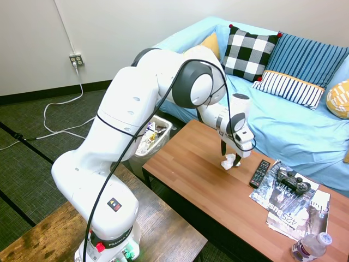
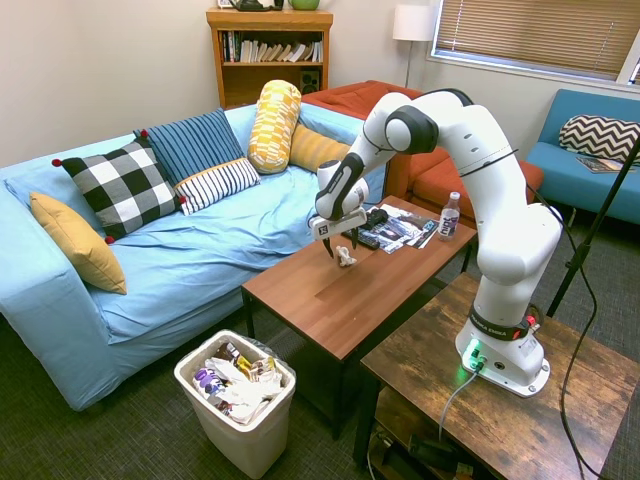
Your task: Throw the tissue in the trash bin
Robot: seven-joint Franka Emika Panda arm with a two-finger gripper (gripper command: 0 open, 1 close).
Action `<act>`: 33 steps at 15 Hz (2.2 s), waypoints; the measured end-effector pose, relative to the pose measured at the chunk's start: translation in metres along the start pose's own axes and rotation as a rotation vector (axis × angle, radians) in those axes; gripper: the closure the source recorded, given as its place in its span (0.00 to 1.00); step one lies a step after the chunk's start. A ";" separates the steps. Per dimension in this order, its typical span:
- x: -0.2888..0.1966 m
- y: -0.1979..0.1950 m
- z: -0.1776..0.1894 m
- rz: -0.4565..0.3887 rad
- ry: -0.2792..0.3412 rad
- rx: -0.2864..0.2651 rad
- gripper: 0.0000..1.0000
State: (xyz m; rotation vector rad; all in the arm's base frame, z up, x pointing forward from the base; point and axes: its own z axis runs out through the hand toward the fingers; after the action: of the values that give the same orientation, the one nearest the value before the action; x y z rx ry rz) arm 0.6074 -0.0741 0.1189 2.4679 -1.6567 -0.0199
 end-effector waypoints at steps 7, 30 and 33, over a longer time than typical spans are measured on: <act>0.006 -0.002 0.012 0.031 -0.013 -0.004 1.00; -0.185 -0.030 -0.149 -0.261 0.052 0.207 1.00; -0.297 -0.042 -0.184 -0.391 0.094 0.214 1.00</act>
State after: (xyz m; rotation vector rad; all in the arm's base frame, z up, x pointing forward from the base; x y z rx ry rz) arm 0.5520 0.2389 0.2693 2.8645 -1.1722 0.2320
